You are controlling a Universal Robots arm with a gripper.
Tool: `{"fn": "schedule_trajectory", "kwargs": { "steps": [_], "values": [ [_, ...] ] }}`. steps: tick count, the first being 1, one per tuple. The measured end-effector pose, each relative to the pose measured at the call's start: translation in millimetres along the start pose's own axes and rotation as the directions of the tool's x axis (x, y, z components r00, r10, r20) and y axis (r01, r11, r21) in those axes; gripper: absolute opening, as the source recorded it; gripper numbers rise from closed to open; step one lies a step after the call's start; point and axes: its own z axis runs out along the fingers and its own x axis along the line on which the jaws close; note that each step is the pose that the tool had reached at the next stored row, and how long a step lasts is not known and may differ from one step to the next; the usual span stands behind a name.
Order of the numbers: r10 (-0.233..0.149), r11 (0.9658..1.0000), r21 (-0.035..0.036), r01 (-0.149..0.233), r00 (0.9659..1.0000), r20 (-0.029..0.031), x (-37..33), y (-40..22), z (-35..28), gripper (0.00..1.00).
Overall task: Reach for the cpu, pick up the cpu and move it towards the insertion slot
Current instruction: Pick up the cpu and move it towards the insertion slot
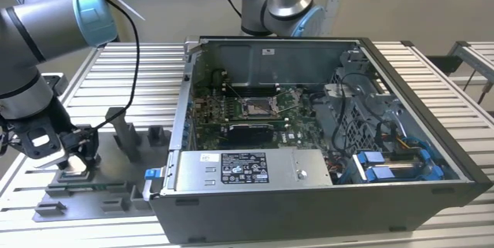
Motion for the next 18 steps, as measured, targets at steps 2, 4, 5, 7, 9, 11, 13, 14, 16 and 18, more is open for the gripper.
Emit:
{"fn": "schedule_trajectory", "kwargs": {
  "steps": [2, 4, 5, 7, 9, 11, 13, 14, 16, 18],
  "values": [
    [0.0, 1.0, 0.0, 0.0, 1.0, 0.0, 0.0, 0.1, -1.9, 0.0],
    [0.0, 1.0, 0.0, 0.0, 1.0, -0.0001, 0.0, 0.2, -4.4, 0.0],
    [0.0, 1.0, 0.0, 0.0, 1.0, -0.0001, 0.0, 0.2, -5.5, 0.0],
    [0.0, 1.0, 0.0, 0.0, 1.0, 0.0, 0.0, 0.3, -7.4, 0.0],
    [0.0, 1.0, 0.0, 0.0, 1.0, 0.0001, 0.0, 0.4, -9.5, 0.0],
    [0.0, 1.0, 0.0001, 0.0, 1.0, -0.0001, 0.0, 0.4, -11.8, 0.0],
    [0.0, 1.0, 0.0, 0.0, 1.0, 0.0, 0.0, 0.5, -13.3, 0.0],
    [0.0, 1.0, -0.0001, 0.0, 1.0, 0.0001, 0.0, 0.6, -13.8, 0.0],
    [0.0, 1.0, -0.0002, 0.0, 1.0, 0.0002, 0.0, 0.6, -14.7, 0.0],
    [0.0, 1.0, 0.0, 0.0, 1.0, 0.0, 0.0, 0.6, -15.5, 0.0]
  ]
}}
